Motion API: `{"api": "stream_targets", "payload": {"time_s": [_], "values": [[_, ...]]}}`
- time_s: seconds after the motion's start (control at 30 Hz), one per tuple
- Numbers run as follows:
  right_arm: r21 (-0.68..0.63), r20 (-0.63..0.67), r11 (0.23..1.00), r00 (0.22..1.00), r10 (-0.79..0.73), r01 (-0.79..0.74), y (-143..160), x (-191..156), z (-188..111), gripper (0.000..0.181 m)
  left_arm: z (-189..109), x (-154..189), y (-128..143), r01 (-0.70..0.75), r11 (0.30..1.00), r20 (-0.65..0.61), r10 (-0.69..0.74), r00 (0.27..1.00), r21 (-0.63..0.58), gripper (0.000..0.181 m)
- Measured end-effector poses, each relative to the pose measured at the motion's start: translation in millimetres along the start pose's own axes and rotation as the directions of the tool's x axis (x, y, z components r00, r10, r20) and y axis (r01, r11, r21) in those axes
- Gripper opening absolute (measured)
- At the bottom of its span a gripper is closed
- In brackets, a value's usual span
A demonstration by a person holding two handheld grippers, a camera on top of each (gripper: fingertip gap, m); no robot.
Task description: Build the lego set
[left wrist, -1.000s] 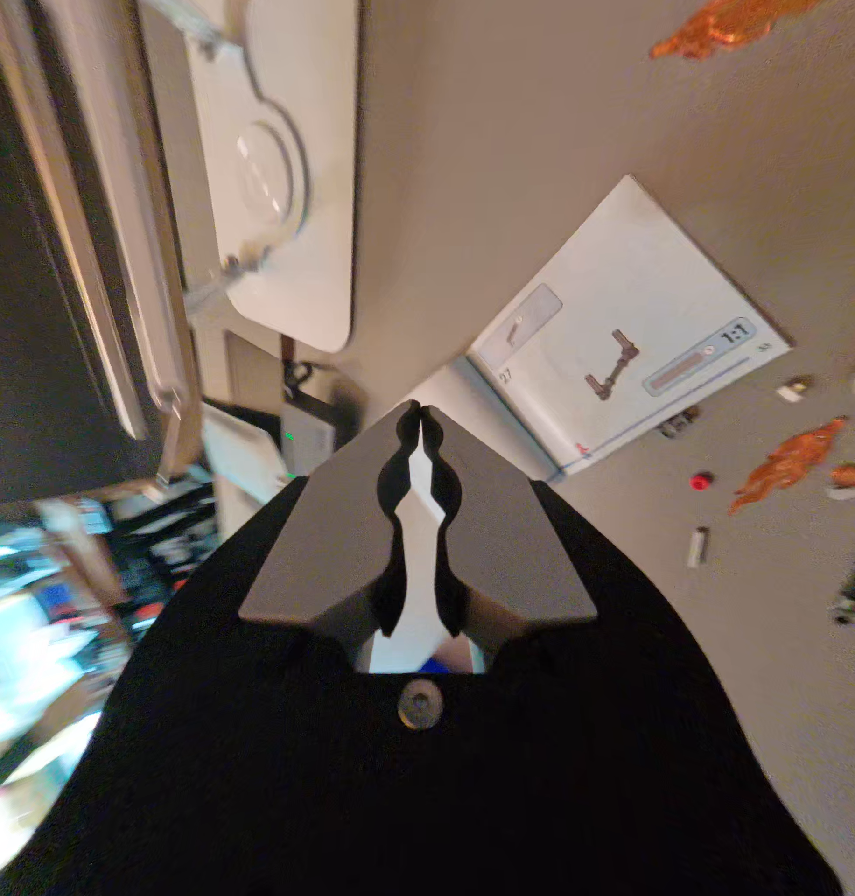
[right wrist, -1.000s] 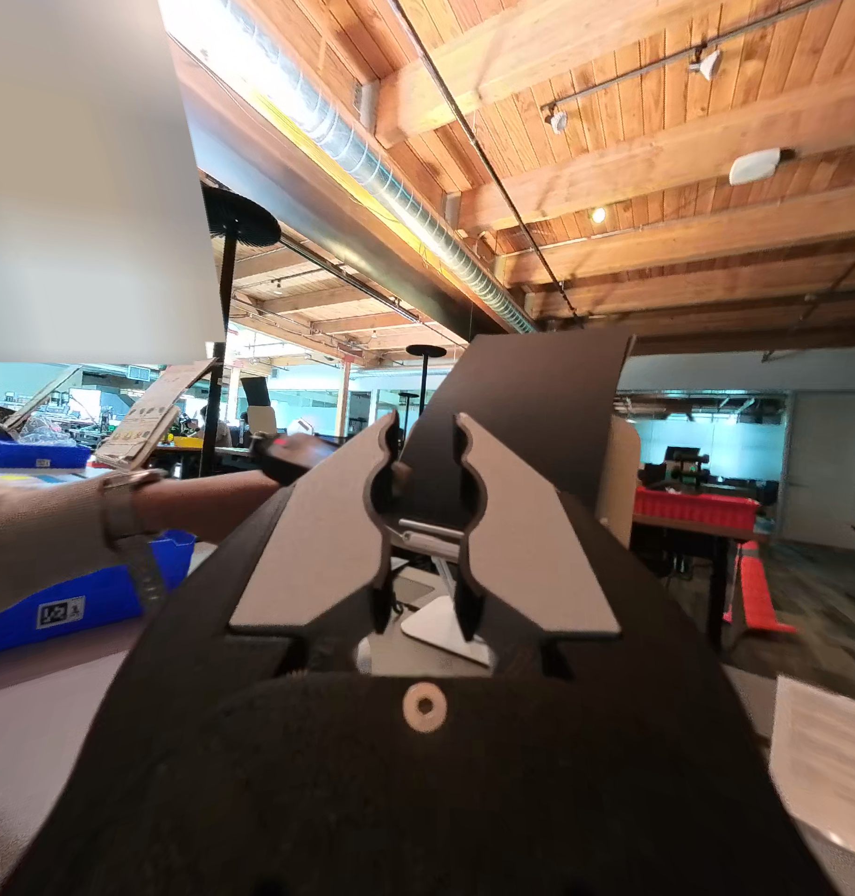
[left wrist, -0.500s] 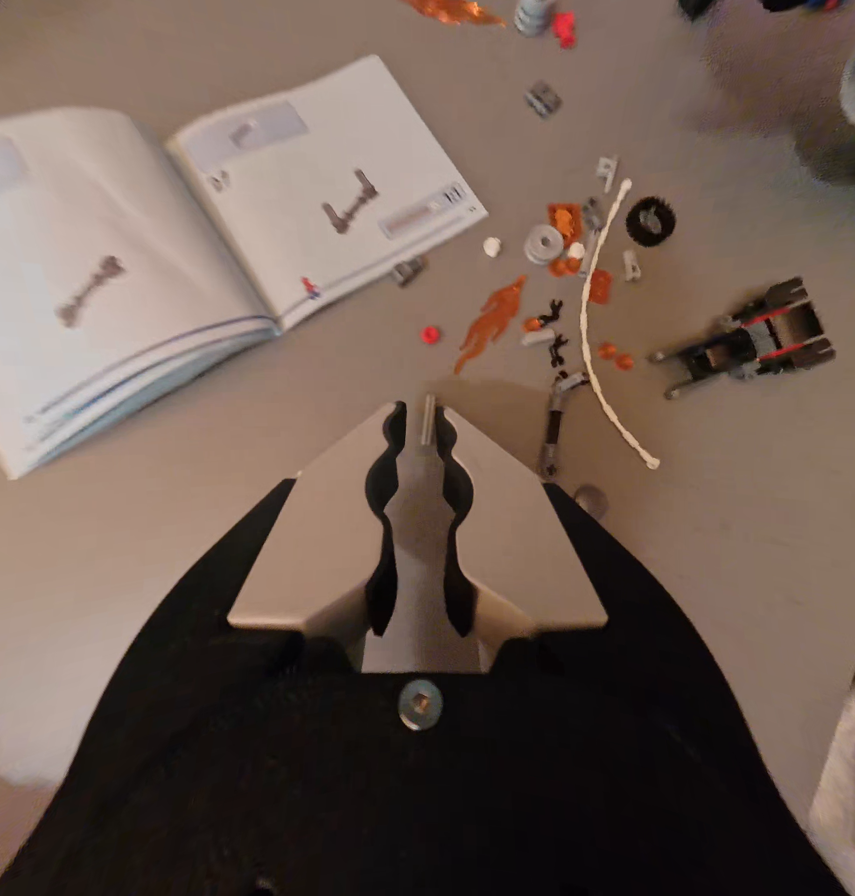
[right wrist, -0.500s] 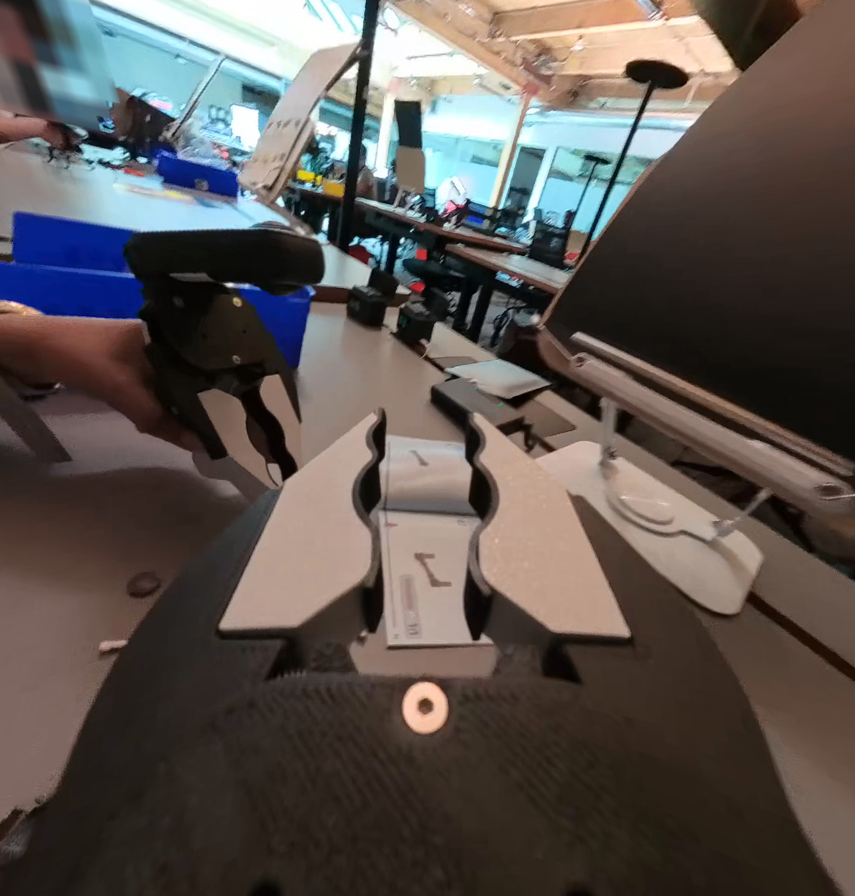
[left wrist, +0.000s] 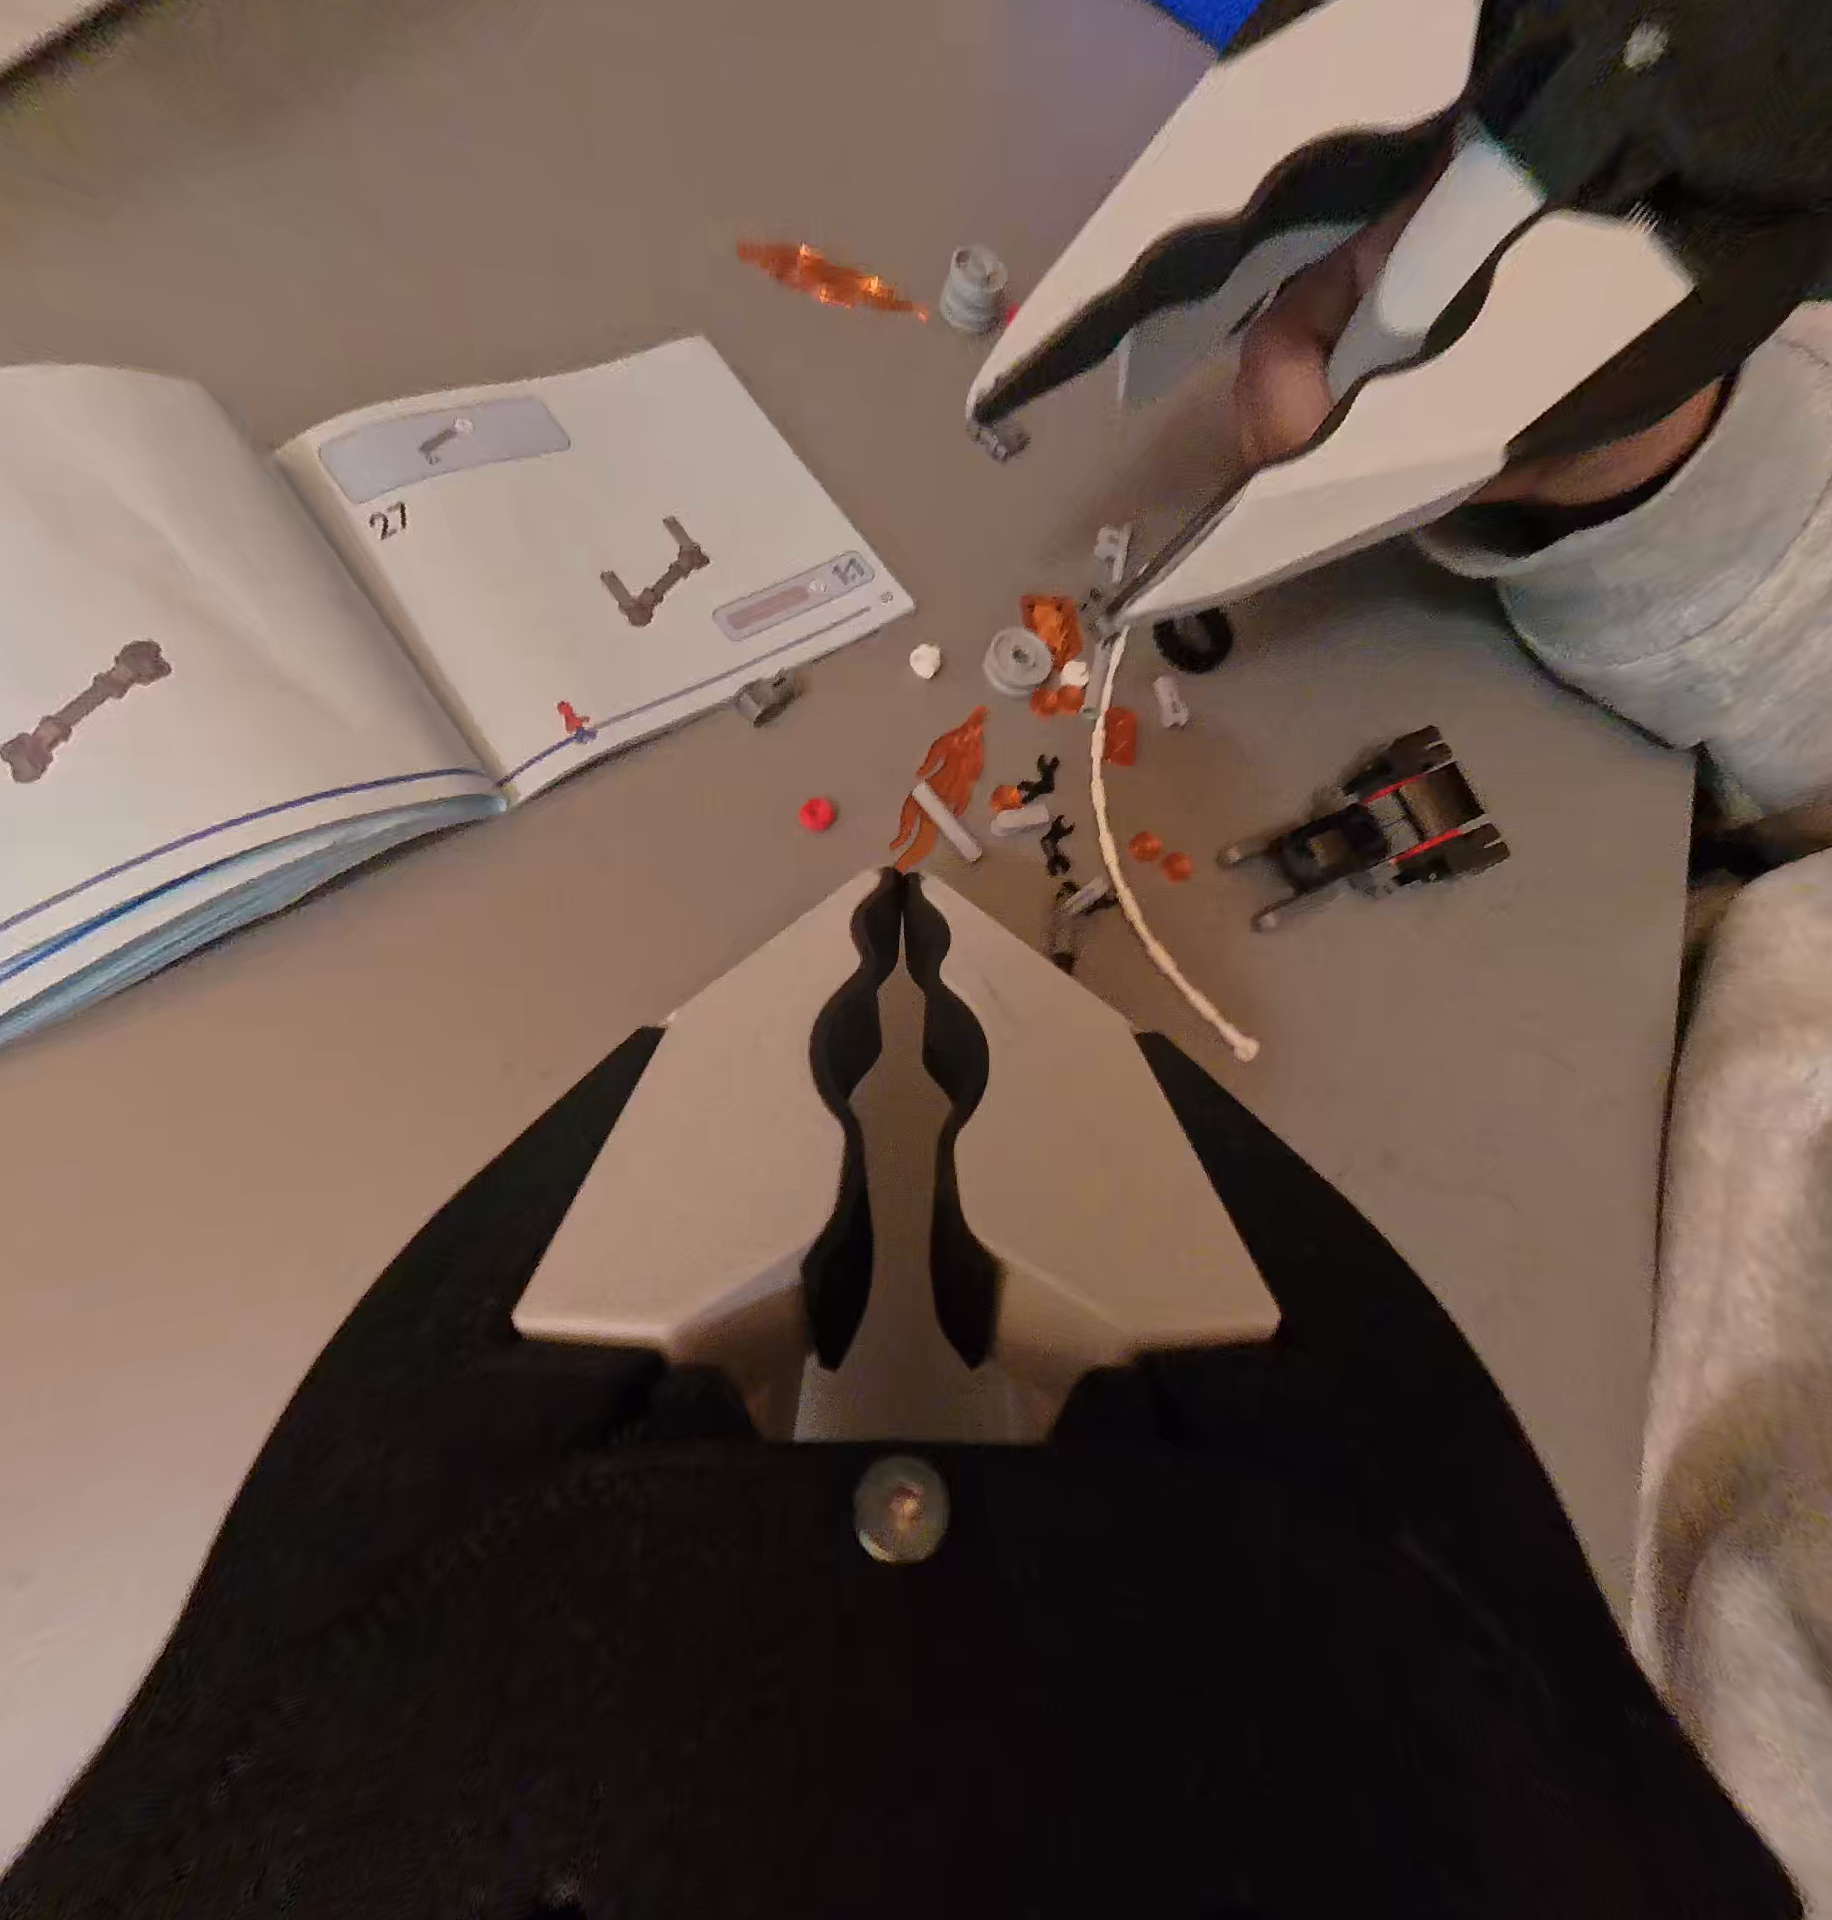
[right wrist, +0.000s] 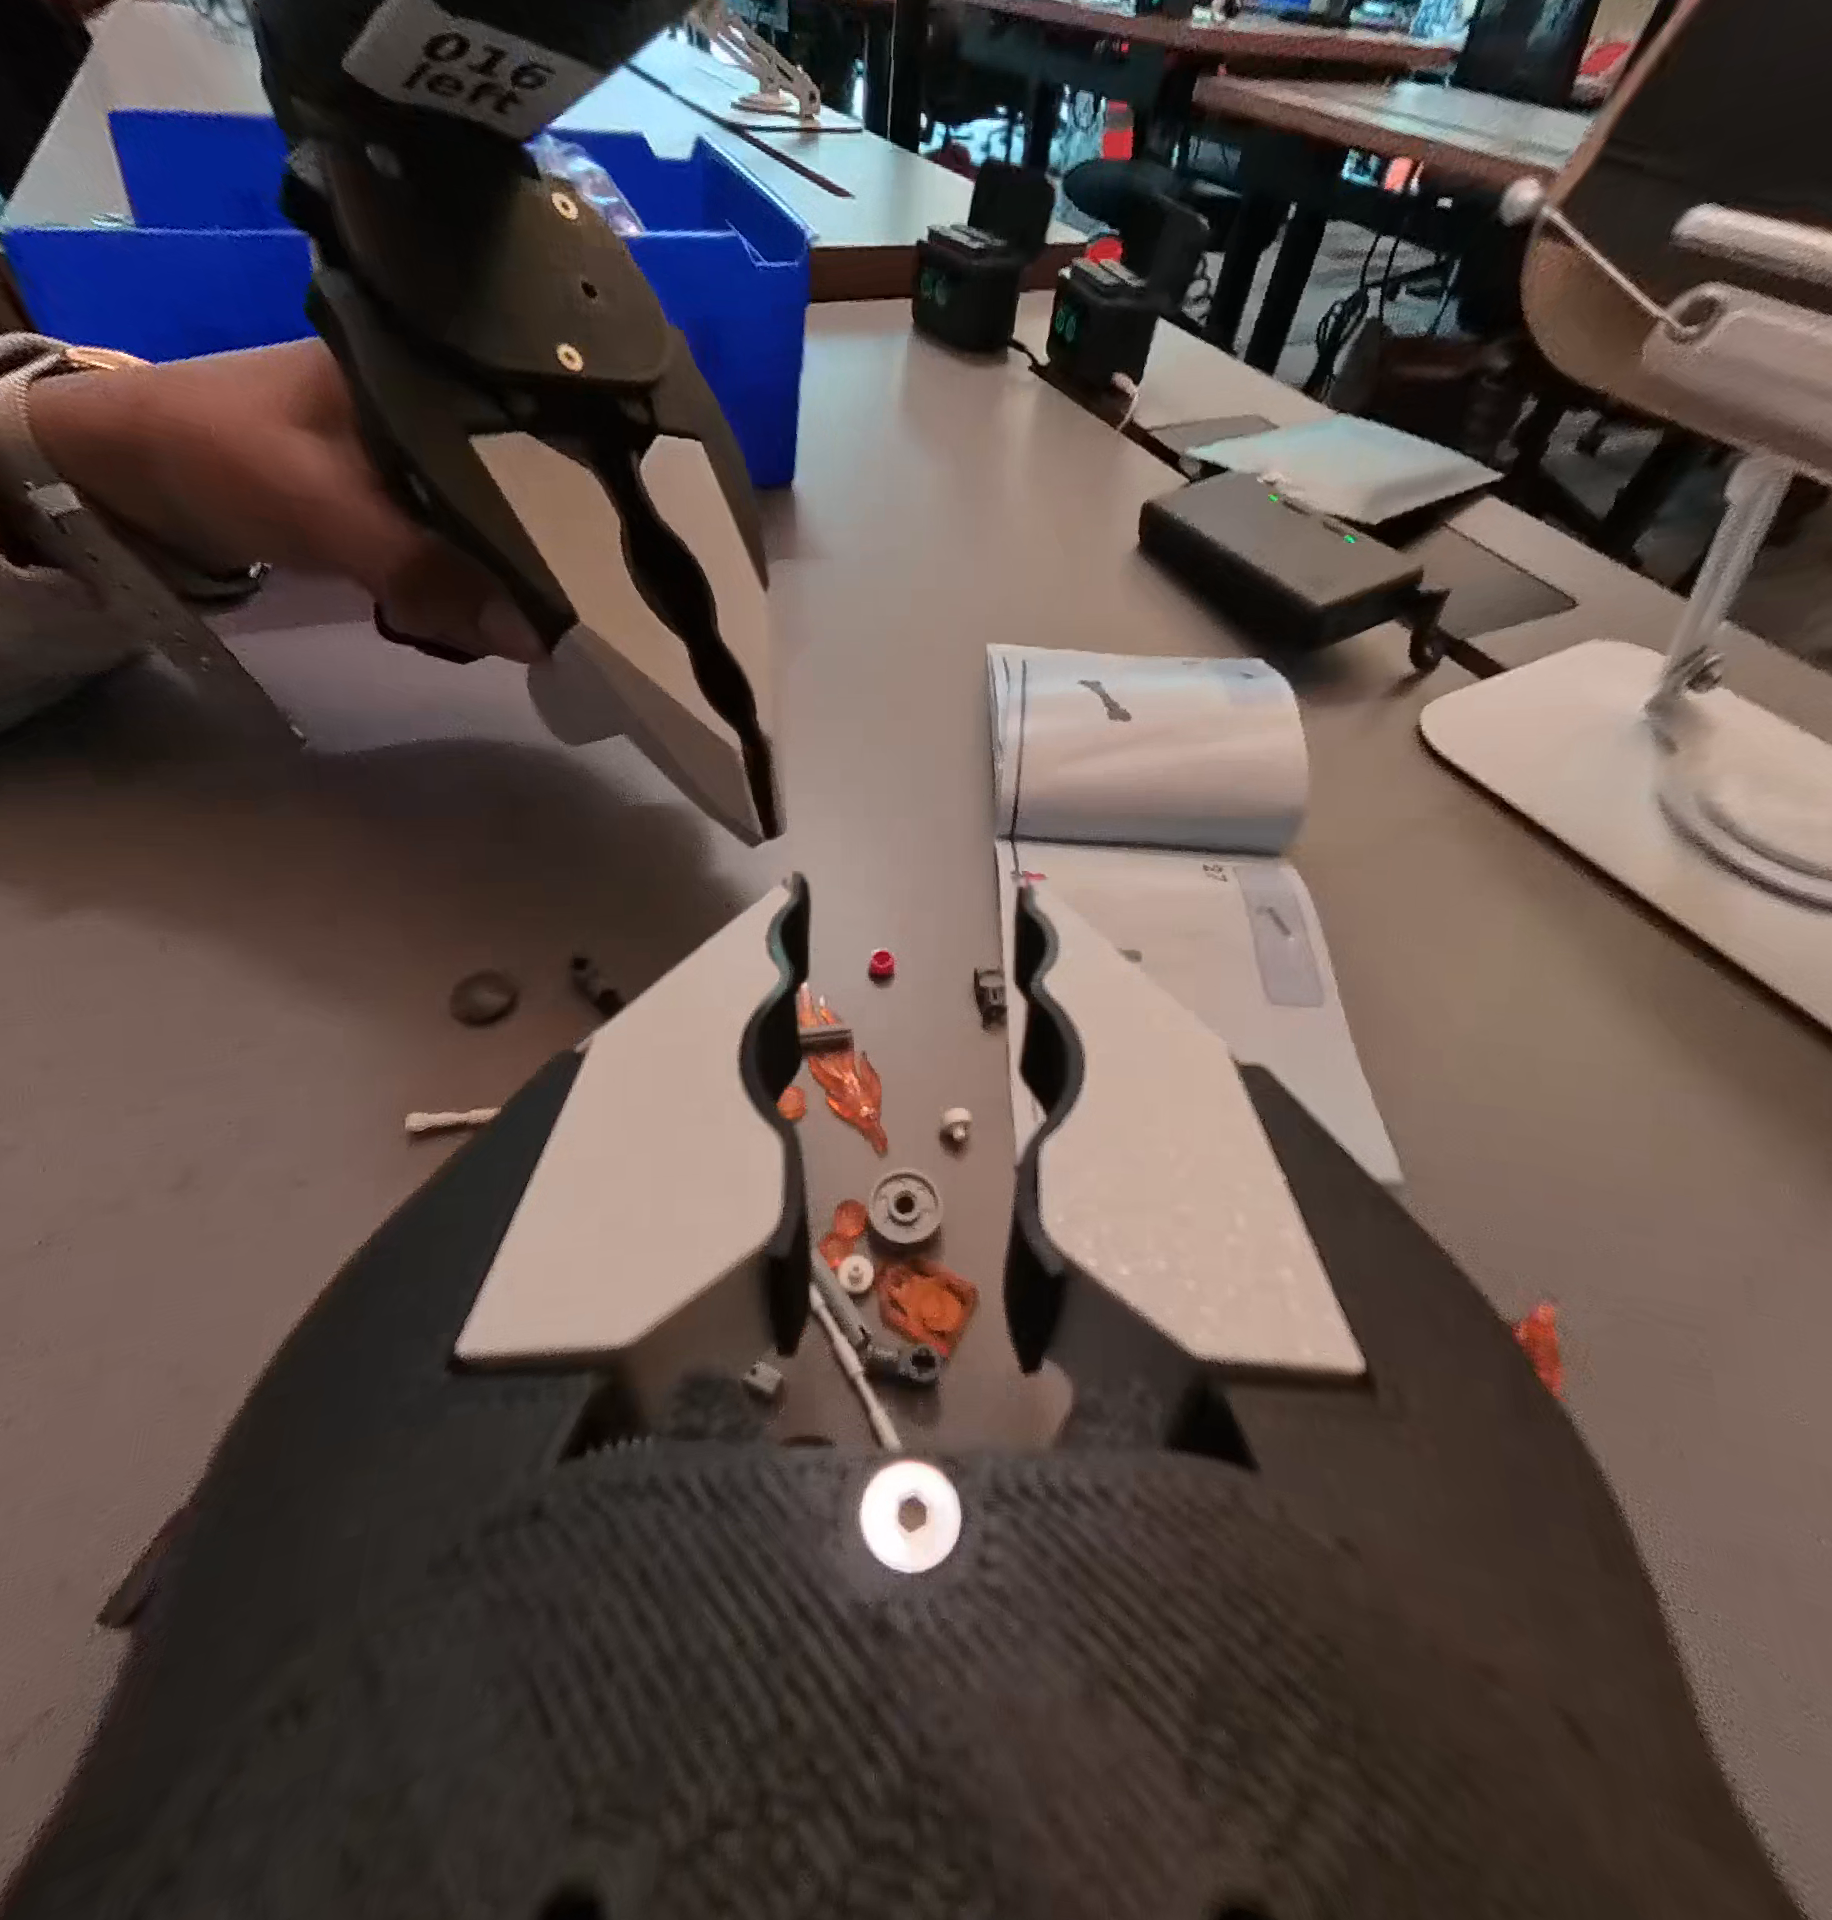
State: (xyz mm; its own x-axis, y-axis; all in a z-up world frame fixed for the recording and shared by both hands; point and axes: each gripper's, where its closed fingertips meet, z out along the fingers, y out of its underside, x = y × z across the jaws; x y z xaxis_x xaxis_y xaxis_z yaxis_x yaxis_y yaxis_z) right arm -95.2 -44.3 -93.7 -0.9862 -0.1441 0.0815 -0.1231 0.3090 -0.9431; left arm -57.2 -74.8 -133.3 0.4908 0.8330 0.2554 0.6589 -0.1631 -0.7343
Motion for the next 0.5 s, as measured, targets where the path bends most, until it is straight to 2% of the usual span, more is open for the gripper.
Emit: {"api": "stream_targets", "payload": {"time_s": [0.13,0.23,0.37,0.5], "values": [[0.001,-0.017,0.999,0.999,0.048,-0.048,0.8,10.5,-6.5,0.036,12.9,-0.9,12.7,0.033,0.998,-0.024,-0.034,0.999,-0.060,0.000],[0.004,-0.032,0.998,0.997,0.070,-0.070,2.2,16.0,-7.8,0.036,23.7,11.5,3.0,0.073,0.997,-0.057,-0.074,0.996,-0.017,0.016],[0.003,-0.039,0.998,0.997,0.063,-0.063,2.1,15.4,-5.0,0.036,35.6,14.4,-0.8,0.078,0.997,0.025,-0.078,0.997,-0.015,0.029],[0.018,-0.052,0.999,0.998,0.041,-0.040,-2.0,12.8,-5.1,0.035,43.5,13.1,5.9,0.043,0.997,0.105,-0.037,0.994,-0.060,0.030]]}}
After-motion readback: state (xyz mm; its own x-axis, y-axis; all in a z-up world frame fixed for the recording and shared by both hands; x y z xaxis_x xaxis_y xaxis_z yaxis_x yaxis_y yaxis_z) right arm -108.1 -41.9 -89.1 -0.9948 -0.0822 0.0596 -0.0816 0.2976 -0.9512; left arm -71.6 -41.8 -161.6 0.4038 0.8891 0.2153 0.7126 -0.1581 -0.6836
